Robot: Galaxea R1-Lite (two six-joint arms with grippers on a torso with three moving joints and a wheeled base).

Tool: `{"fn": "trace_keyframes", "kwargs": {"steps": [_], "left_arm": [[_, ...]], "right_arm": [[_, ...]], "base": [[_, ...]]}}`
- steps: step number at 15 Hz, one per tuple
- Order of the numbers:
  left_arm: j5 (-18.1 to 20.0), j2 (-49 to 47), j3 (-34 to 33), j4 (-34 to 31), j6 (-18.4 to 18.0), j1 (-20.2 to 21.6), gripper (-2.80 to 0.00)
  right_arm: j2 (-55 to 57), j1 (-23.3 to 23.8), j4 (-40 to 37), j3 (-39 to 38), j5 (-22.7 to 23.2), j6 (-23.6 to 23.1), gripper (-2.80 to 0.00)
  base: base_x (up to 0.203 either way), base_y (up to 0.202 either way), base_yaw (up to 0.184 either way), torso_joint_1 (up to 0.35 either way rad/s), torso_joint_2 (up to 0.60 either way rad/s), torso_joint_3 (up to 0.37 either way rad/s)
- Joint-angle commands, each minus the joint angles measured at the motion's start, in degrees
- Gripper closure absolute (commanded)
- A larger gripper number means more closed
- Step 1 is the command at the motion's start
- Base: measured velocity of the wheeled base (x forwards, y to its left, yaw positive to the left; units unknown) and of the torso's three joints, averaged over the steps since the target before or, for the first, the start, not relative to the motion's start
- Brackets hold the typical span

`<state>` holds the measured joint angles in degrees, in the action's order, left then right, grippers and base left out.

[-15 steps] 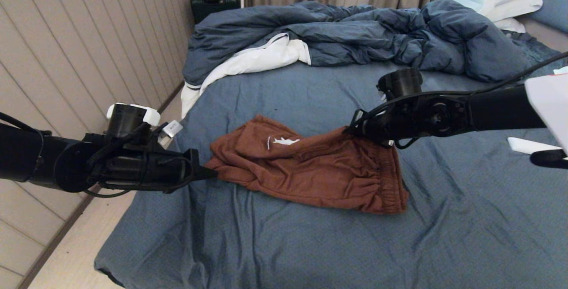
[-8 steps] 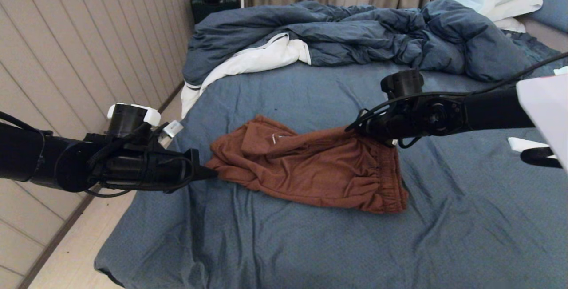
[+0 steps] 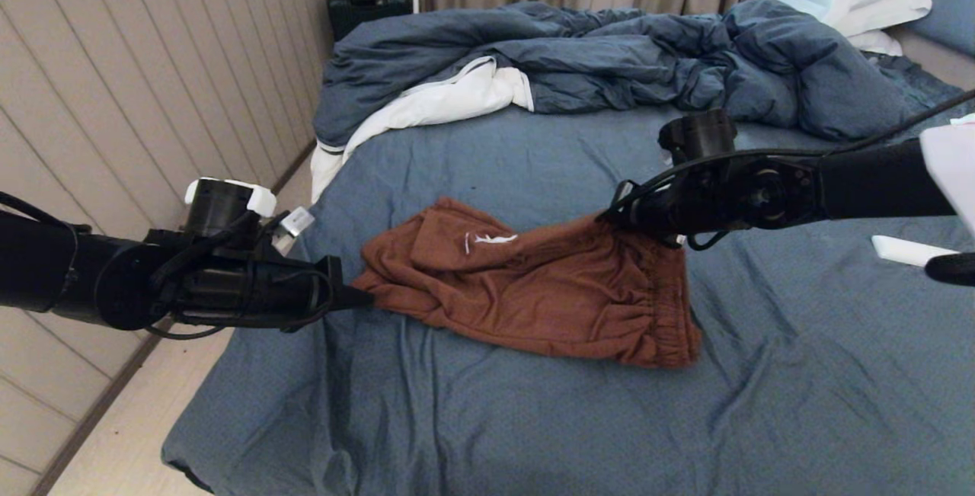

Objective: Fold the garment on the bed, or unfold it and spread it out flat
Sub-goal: Fold the brown shorts

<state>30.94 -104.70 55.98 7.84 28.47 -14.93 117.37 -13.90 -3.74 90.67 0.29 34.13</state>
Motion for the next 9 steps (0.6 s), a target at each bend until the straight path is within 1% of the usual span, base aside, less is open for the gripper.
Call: {"fn": "trace_keyframes", "kwargs": {"steps": [1, 2, 6, 8, 9], "left_arm": [[0.2, 0.1, 0.0, 0.1, 0.2, 0.0, 0.0], [0.2, 0.1, -0.1, 0.1, 0.2, 0.0, 0.0], [0.2, 0.4, -0.2, 0.1, 0.2, 0.0, 0.0], [0.2, 0.5, -0.2, 0.1, 0.2, 0.0, 0.0], [0.2, 0.5, -0.2, 0.1, 0.2, 0.0, 0.0]], "right_arm": [[-2.5, -0.9, 0.0, -1.8, 0.1, -1.1, -2.8], [-2.8, -1.2, -0.2, -2.1, 0.6, -2.3, -2.8], [-4.1, -1.7, -1.1, -2.3, 1.3, -2.4, -2.8], [-8.6, -2.9, -2.3, -3.2, 1.4, -2.4, -2.8], [-9.9, -3.7, -3.9, -3.8, 1.4, -2.4, 0.0]], "base": [[0.0, 0.0, 0.0, 0.0, 0.0, 0.0], [0.0, 0.0, 0.0, 0.0, 0.0, 0.0], [0.0, 0.0, 0.0, 0.0, 0.0, 0.0], [0.0, 0.0, 0.0, 0.0, 0.0, 0.0], [0.0, 0.0, 0.0, 0.0, 0.0, 0.0]]}}
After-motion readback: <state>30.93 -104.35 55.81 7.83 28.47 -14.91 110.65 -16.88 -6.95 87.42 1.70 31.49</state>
